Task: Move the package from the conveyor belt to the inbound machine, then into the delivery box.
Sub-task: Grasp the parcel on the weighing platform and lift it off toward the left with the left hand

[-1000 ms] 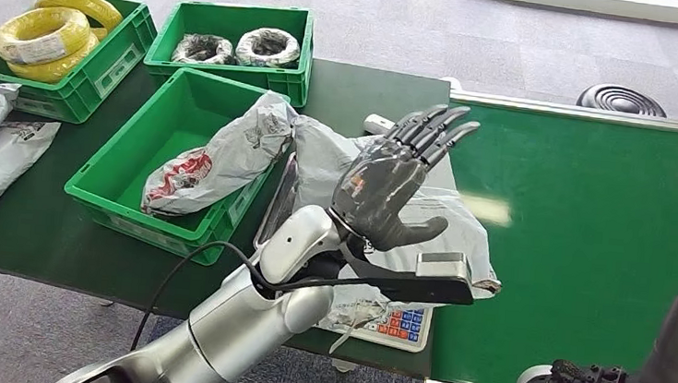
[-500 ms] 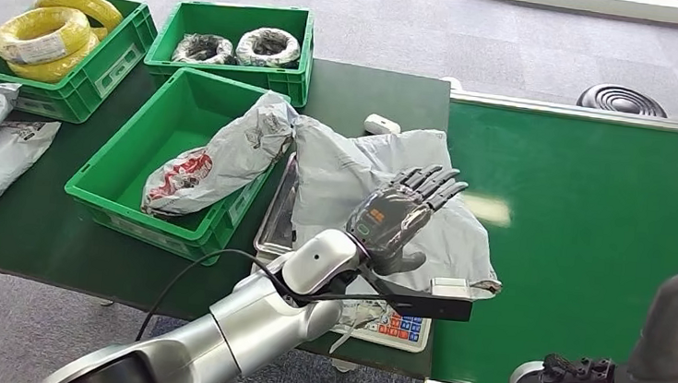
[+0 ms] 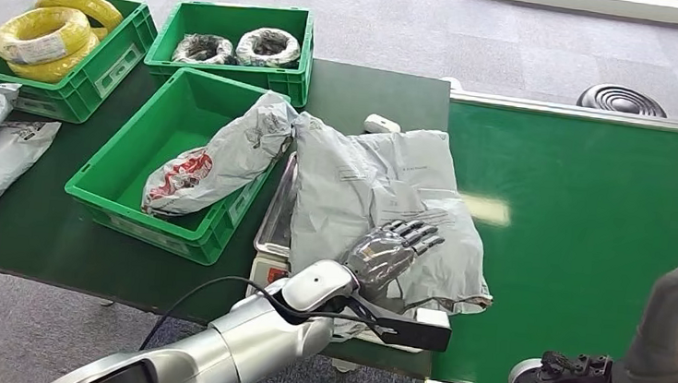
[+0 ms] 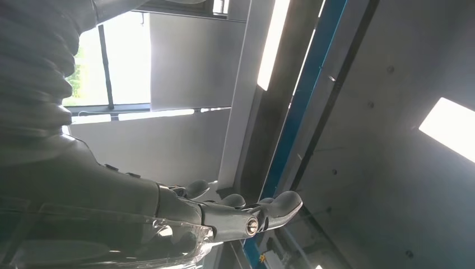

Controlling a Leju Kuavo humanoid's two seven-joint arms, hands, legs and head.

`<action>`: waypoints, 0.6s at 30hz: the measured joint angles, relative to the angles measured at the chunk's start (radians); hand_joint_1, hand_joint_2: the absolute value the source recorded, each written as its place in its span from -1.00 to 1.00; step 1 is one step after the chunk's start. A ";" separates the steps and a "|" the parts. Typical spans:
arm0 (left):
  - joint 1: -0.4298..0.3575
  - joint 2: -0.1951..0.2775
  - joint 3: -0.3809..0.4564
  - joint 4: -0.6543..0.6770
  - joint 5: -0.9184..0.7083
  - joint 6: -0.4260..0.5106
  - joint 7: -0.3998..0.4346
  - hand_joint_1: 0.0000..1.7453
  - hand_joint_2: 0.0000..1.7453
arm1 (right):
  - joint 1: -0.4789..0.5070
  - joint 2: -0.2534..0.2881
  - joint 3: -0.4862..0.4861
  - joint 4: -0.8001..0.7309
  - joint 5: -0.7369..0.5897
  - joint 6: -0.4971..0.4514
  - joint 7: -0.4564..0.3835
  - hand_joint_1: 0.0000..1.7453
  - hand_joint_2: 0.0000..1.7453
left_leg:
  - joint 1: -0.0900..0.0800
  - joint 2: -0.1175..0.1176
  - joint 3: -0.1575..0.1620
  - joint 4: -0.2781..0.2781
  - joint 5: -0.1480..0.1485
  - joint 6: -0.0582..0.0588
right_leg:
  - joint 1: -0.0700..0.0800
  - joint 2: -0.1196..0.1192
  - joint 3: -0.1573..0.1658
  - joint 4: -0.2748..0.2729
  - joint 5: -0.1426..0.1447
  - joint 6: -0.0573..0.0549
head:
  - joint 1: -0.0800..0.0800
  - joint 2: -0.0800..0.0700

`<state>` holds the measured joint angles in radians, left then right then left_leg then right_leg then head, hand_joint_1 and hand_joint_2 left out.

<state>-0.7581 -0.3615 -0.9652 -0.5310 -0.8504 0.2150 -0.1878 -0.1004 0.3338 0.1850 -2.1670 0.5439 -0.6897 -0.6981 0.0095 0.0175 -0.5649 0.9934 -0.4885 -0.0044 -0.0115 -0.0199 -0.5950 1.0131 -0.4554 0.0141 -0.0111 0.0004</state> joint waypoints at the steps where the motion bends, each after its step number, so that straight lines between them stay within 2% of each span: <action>1: 0.002 0.000 -0.004 0.009 0.004 -0.004 -0.001 0.37 1.00 | 0.000 0.000 0.000 0.000 0.000 0.000 0.000 -1.00 1.00 | 0.000 0.000 0.000 0.000 0.000 0.000 | 0.000 0.000 0.000 0.000 0.000 0.000 | 0.000 0.000; 2: 0.005 0.000 -0.007 0.017 0.008 -0.008 -0.002 0.66 1.00 | 0.000 0.000 0.000 0.001 0.001 0.000 0.000 -1.00 1.00 | 0.000 0.000 0.000 0.000 0.000 0.000 | 0.000 0.000 0.000 0.000 0.000 0.000 | 0.000 0.000; 4: 0.008 0.000 -0.017 0.034 0.020 -0.013 -0.005 0.78 1.00 | -0.001 0.000 0.000 0.002 0.002 0.000 0.000 -1.00 1.00 | 0.000 0.000 0.000 0.000 0.000 0.000 | 0.000 0.000 0.000 0.000 0.000 0.000 | 0.000 0.000; 14: 0.011 0.000 -0.040 0.069 0.055 -0.018 -0.014 0.76 1.00 | -0.002 0.000 0.000 0.002 0.008 0.000 0.000 -1.00 1.00 | 0.000 0.000 0.001 0.000 0.000 0.000 | 0.000 0.000 0.001 0.000 0.000 0.000 | 0.000 0.000; 18: 0.007 -0.001 -0.041 0.072 0.082 -0.010 -0.022 0.88 1.00 | -0.002 0.000 0.000 0.002 0.008 0.000 0.000 -1.00 1.00 | 0.000 0.000 0.001 0.000 0.000 0.000 | 0.000 0.000 0.001 0.000 0.000 0.000 | 0.000 0.000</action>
<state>-0.7514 -0.3626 -1.0058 -0.4588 -0.7689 0.2046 -0.2098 -0.1027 0.3340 0.1850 -2.1648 0.5520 -0.6897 -0.6981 0.0095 0.0173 -0.5638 0.9934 -0.4885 -0.0044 -0.0115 -0.0200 -0.5936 1.0131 -0.4554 0.0141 -0.0110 0.0004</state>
